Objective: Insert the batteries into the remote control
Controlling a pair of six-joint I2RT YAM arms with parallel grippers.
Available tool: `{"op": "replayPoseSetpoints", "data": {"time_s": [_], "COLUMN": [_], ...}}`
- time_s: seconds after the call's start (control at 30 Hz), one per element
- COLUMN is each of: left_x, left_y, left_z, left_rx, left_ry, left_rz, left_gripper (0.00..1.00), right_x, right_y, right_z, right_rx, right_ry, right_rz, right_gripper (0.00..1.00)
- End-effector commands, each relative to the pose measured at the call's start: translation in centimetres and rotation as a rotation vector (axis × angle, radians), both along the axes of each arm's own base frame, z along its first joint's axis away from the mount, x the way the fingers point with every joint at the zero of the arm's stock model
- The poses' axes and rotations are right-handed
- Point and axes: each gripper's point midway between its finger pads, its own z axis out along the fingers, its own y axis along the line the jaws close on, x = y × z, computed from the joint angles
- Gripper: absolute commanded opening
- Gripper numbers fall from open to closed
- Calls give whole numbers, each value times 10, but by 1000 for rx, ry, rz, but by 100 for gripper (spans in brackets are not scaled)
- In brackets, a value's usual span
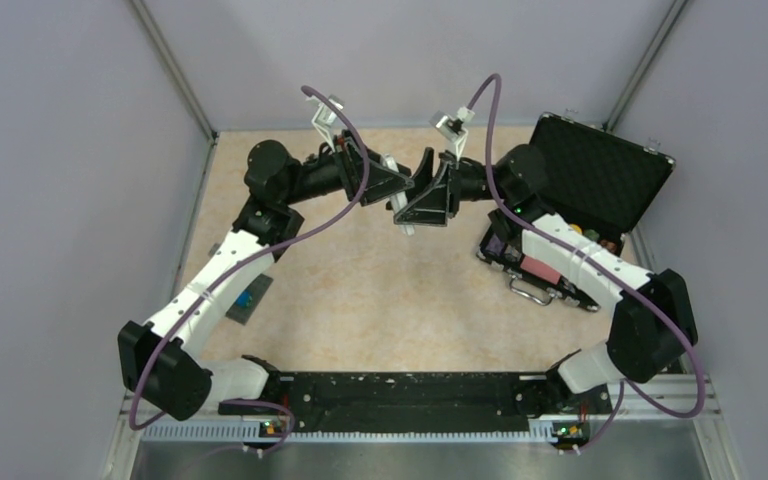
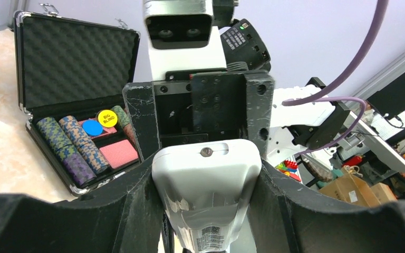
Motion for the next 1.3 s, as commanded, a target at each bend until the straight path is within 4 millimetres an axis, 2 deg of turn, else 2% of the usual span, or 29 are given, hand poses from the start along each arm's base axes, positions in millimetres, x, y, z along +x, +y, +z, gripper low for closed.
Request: {"op": "replayPoseSetpoints", "data": {"time_s": [0.0,0.13,0.2,0.23,0.27,0.33,0.37,0.47,0.57,0.67,0.77,0.87,0.97,1.13,1.27], "left_x": [0,4,7,10,14,25,33,60,82,84,72,60,48,30,17], "left_y": [3,5,6,7,9,15,20,49,101,157,188,198,202,201,201], "left_z": [13,7,5,2,-1,-11,-19,-42,-63,-78,-87,-91,-95,-102,-109], "left_rx": [-17,4,16,29,46,86,115,206,284,365,390,343,297,307,353], "left_ry": [-69,-56,-50,-42,-23,-3,14,92,144,178,193,224,271,301,317], "left_rz": [23,53,79,99,132,213,273,511,821,1096,1226,1259,1263,1221,1185], "left_gripper": [3,6,18,31,49,95,98,99,99,99,99,99,99,99,99], "right_x": [2,6,10,13,17,25,32,50,78,101,115,121,116,110,111], "right_y": [5,6,8,9,9,11,12,11,6,-8,-31,-64,-81,-94,-96], "right_z": [3,1,-2,-3,-6,-13,-19,-51,-99,-157,-213,-270,-304,-343,-358], "right_rx": [13,8,-5,-10,-19,-42,-62,-138,-256,-425,-602,-812,-946,-1115,-1174], "right_ry": [-22,8,25,23,28,42,50,76,150,227,290,347,352,345,343], "right_rz": [-3,-15,-36,-56,-76,-125,-161,-270,-424,-587,-748,-921,-1003,-1080,-1104], "right_gripper": [56,37,34,32,32,28,27,26,22,17,16,16,16,19,24]}}
